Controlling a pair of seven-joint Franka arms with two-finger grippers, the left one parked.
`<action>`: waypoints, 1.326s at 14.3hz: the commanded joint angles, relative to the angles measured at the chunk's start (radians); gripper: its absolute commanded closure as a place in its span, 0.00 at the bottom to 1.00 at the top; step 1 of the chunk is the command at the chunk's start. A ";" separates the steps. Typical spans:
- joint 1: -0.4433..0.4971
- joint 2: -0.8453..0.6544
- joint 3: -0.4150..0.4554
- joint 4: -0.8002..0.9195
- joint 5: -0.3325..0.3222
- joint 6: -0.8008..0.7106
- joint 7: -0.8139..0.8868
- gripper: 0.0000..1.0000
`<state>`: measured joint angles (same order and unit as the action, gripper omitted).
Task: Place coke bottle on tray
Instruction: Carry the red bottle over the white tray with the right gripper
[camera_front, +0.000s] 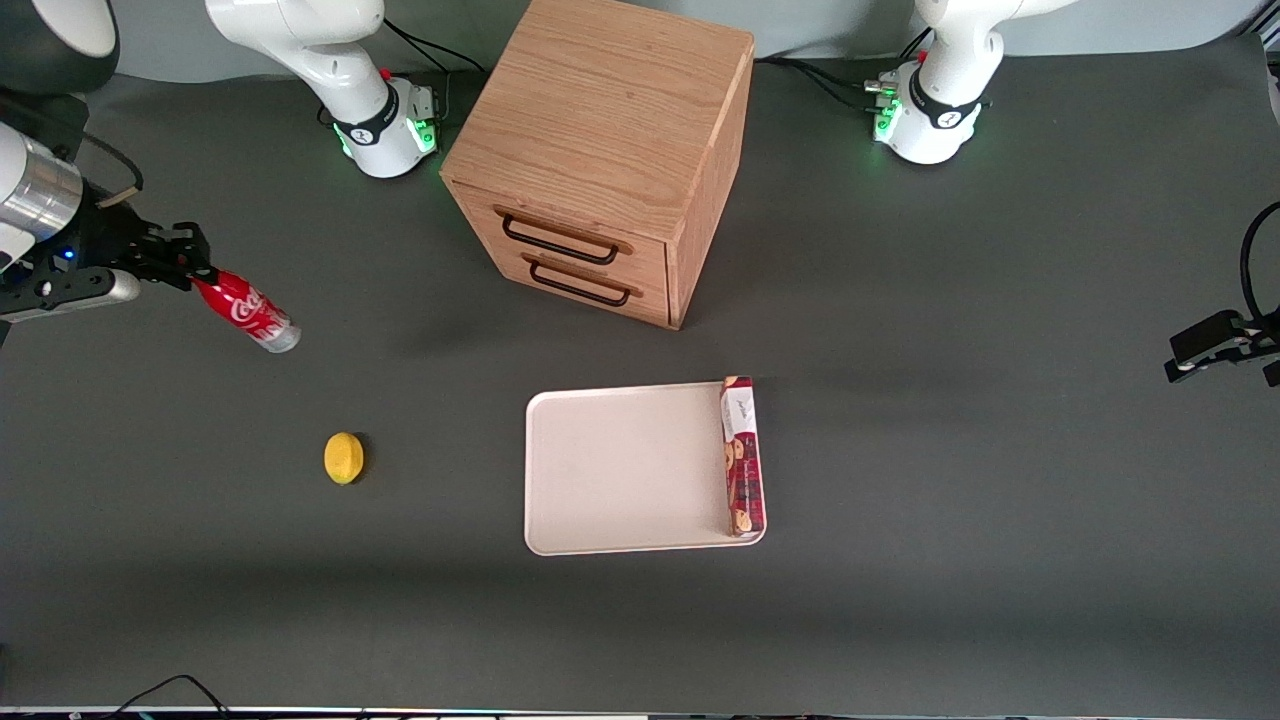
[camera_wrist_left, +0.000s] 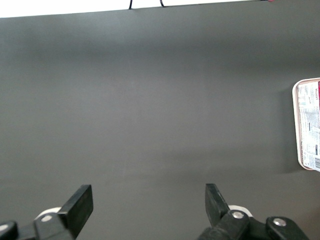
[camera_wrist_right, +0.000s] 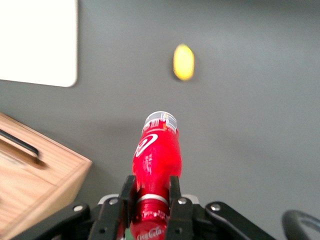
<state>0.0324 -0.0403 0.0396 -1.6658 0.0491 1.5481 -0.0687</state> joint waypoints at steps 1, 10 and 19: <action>-0.003 0.317 0.148 0.431 0.020 -0.147 0.239 1.00; 0.171 0.813 0.279 0.649 -0.011 0.130 0.898 1.00; 0.202 0.899 0.330 0.638 -0.198 0.204 1.008 0.00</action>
<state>0.2331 0.8482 0.3515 -1.0724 -0.1225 1.7614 0.9087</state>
